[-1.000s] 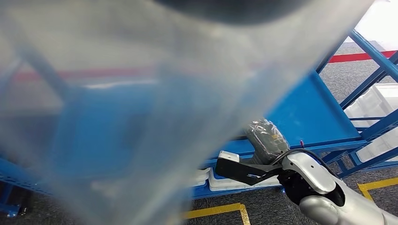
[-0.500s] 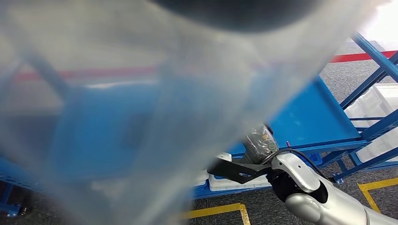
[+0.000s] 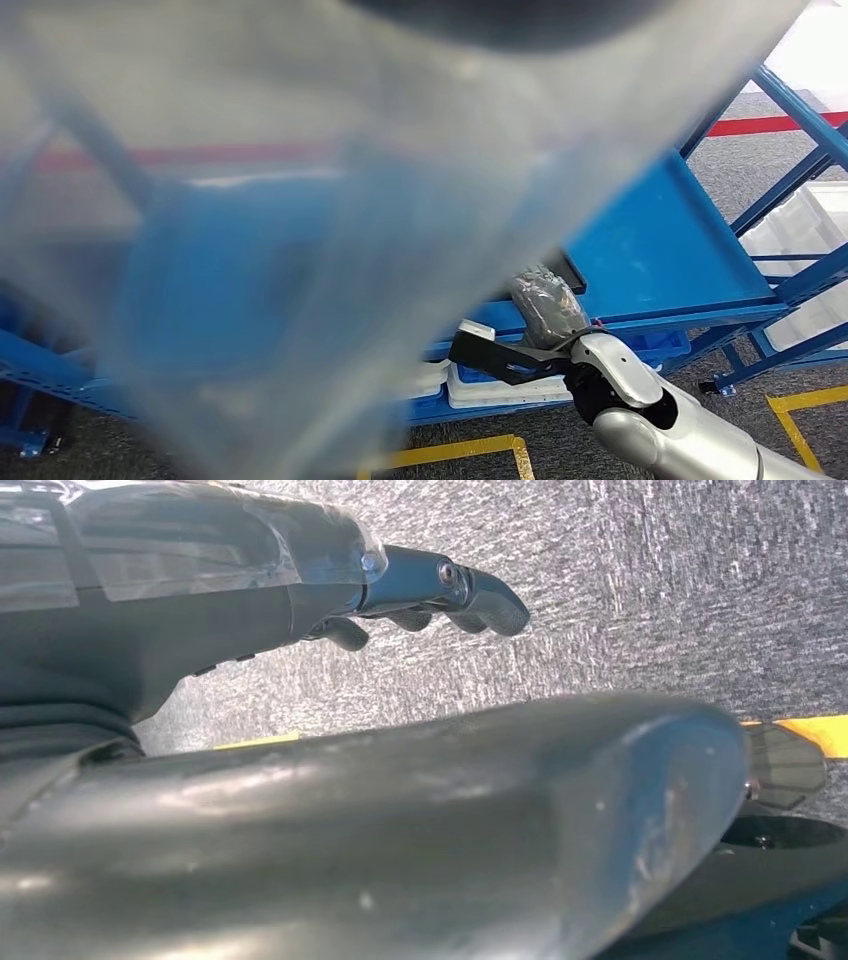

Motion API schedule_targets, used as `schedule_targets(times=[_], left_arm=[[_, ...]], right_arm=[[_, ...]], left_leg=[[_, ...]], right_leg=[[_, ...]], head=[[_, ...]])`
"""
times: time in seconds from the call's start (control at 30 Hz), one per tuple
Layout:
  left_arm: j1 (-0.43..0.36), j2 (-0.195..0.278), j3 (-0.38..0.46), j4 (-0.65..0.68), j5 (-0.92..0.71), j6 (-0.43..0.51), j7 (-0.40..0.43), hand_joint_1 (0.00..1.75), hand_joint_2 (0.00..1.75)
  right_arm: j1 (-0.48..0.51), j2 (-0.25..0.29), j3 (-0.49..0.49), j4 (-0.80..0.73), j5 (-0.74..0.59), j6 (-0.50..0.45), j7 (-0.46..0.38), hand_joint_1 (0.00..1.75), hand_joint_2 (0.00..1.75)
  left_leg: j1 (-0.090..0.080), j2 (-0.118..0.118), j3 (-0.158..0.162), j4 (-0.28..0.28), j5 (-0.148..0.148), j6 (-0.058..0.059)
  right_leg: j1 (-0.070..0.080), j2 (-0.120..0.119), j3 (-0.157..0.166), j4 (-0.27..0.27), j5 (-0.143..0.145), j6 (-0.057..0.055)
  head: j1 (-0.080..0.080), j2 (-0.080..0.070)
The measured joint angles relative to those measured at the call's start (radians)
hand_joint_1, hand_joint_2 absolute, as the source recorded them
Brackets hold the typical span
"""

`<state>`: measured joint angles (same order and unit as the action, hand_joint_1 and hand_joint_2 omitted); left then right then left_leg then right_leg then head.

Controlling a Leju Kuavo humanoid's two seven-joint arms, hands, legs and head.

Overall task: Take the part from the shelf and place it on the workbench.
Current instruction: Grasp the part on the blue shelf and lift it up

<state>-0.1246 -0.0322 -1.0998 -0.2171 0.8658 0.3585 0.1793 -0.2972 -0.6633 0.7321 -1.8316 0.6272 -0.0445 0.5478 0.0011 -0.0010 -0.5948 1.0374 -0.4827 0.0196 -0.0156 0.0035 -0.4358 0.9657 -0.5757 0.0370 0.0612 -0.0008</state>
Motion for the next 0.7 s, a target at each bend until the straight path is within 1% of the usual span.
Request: schedule_targets(times=[0.2,0.7], left_arm=[[0.000,0.002,0.000,0.000,0.005,0.003,-0.007,0.00,0.00],[0.001,0.002,0.000,0.000,0.010,0.004,-0.025,0.00,0.00]], right_arm=[[0.015,-0.002,-0.002,0.037,0.011,-0.006,-0.005,0.00,1.75],[0.064,-0.022,-0.033,0.126,0.103,-0.022,-0.026,0.00,1.75]], left_leg=[[0.000,-0.001,0.000,0.000,0.000,0.000],[0.000,-0.002,0.000,0.000,0.000,0.000]], right_leg=[[0.000,0.000,0.000,0.000,0.000,0.000],[0.000,0.000,0.000,0.000,0.000,0.000]], head=[[0.000,0.000],[0.000,0.000]])
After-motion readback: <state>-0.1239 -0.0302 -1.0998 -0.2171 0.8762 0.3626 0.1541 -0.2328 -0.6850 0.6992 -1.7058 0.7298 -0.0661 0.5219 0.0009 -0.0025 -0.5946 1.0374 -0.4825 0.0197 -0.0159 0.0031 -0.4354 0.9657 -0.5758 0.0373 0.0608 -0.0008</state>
